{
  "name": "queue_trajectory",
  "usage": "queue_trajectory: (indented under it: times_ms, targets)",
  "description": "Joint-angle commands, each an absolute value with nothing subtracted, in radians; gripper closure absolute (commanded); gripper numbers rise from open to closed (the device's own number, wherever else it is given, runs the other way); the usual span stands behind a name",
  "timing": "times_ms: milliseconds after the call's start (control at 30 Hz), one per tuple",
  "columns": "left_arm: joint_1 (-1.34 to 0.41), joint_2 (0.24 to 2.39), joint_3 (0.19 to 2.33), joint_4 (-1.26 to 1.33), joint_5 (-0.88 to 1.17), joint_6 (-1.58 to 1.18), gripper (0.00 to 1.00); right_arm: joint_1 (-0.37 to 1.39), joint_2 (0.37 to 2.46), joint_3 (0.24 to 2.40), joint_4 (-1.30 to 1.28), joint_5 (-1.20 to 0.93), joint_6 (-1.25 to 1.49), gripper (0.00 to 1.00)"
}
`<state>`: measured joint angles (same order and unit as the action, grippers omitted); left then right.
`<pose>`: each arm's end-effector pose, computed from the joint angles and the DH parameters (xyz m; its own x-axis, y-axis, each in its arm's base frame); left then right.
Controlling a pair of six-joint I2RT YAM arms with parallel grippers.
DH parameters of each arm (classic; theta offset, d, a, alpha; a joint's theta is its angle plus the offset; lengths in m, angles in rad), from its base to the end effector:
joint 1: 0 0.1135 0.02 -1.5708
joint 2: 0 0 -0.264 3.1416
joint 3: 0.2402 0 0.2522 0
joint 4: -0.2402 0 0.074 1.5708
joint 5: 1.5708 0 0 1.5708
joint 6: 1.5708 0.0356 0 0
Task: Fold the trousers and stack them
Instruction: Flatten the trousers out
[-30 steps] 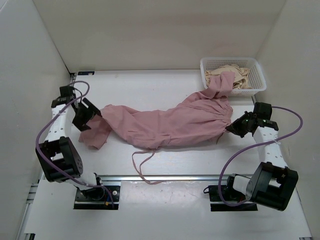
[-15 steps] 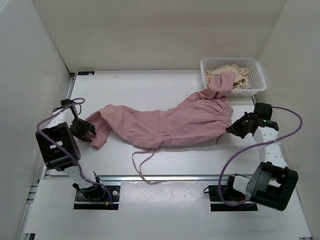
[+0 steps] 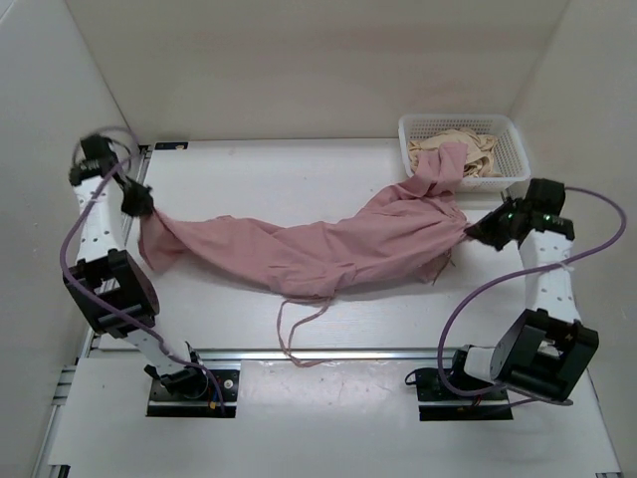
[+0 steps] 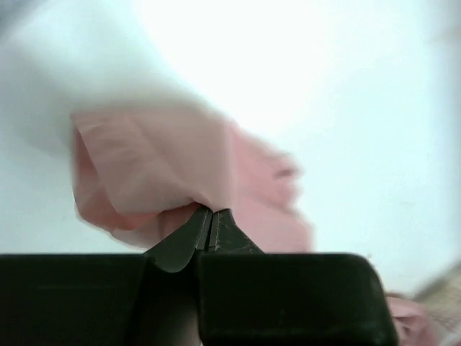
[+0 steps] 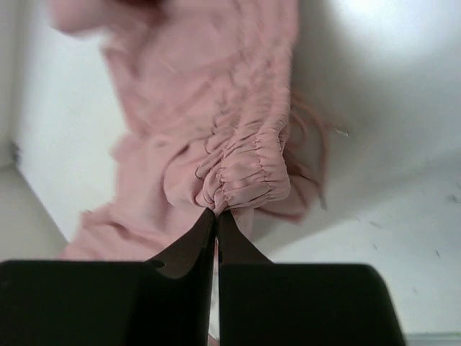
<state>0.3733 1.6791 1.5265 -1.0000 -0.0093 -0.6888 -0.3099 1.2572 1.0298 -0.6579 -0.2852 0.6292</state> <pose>0.3204 0.1259 0.2979 -0.4229 -0.8482 -0.3189 -0.8251 0.5059 -0.2516 0.2499 -0.0695 0.2841 -0.5236 0.7607 -0.3837 0.5333 0.6439 0.5486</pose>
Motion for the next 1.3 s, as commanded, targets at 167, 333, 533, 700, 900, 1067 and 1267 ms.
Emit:
queue_trajectory:
  times_ms: [167,333,533,700,900,1067,1267]
  targets:
    - [0.414,1.661,2.105,-1.197,-0.049,-0.644,0.89,-0.408,1.278,1.454,-0.722,-0.252,0.721,1.00]
    - [0.445,1.579,1.783,-1.108,-0.051,-0.606,0.32,-0.431,1.166,1.358,-0.778,-0.134,0.684,1.00]
    - [0.445,1.519,1.536,-1.028,-0.008,-0.588,0.00,-0.431,1.052,1.037,-0.769,-0.043,0.724,1.00]
    - [0.419,1.555,1.555,-1.002,0.075,-0.488,0.80,-0.431,1.052,1.002,-0.753,0.032,0.687,1.00]
    - [0.338,1.718,1.542,-0.986,0.247,-0.476,0.78,-0.431,1.062,0.973,-0.730,0.002,0.675,1.00]
    - [0.184,1.868,1.658,-0.977,0.195,-0.532,0.00,-0.431,1.062,0.963,-0.721,-0.032,0.653,1.00]
    - [0.141,2.023,1.795,-0.977,0.144,-0.615,0.27,-0.431,1.062,0.954,-0.721,-0.064,0.644,1.00]
